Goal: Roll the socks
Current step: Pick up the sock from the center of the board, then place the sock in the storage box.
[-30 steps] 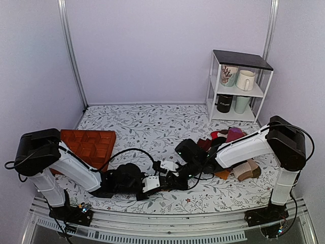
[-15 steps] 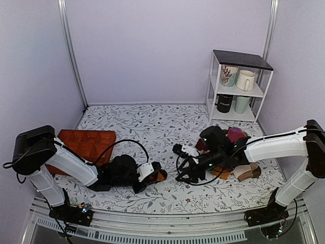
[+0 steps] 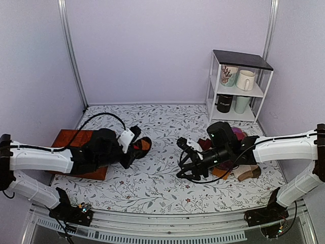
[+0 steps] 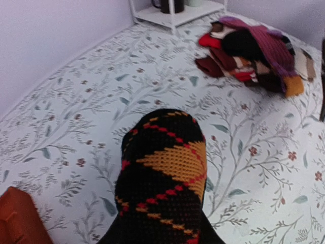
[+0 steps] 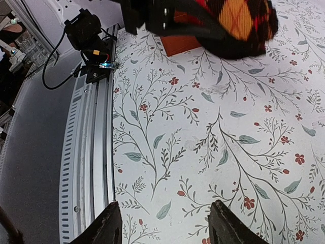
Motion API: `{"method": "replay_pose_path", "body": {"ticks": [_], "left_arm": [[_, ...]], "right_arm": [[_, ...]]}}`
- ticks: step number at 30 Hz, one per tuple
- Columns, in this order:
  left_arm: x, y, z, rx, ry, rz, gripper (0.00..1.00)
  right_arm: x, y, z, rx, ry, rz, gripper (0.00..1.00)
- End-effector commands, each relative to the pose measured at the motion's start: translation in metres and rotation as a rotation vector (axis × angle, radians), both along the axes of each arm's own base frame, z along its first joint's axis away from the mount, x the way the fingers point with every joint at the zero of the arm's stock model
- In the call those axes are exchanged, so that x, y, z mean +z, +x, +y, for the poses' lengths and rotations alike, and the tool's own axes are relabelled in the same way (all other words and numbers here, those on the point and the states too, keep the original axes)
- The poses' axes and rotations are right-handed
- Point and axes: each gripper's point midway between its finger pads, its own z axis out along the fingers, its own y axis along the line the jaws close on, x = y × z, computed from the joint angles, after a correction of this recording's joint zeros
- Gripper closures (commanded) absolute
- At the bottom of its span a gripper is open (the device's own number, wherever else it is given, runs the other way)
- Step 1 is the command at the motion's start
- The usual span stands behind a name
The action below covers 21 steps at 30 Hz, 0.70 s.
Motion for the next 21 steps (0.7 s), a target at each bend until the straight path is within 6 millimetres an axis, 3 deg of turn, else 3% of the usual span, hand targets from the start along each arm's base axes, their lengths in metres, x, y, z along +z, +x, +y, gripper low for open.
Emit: {"method": "replay_pose_path", "body": {"ticks": [1,10,21], "left_arm": [[0.018,0.024,0.055,0.206,0.031,-0.02,1.0],[0.049,0.051,0.163,0.695,0.043,-0.163,1.0],[0.007,0.071,0.225,1.049,0.091,0.024,1.0]], "right_arm": [[-0.002,0.006,0.0,-0.033,0.029,0.0,0.41],[-0.014,0.003,-0.004,-0.043,0.029,0.018,0.41],[-0.02,-0.003,-0.002,-0.025,0.052,0.058,0.43]]}}
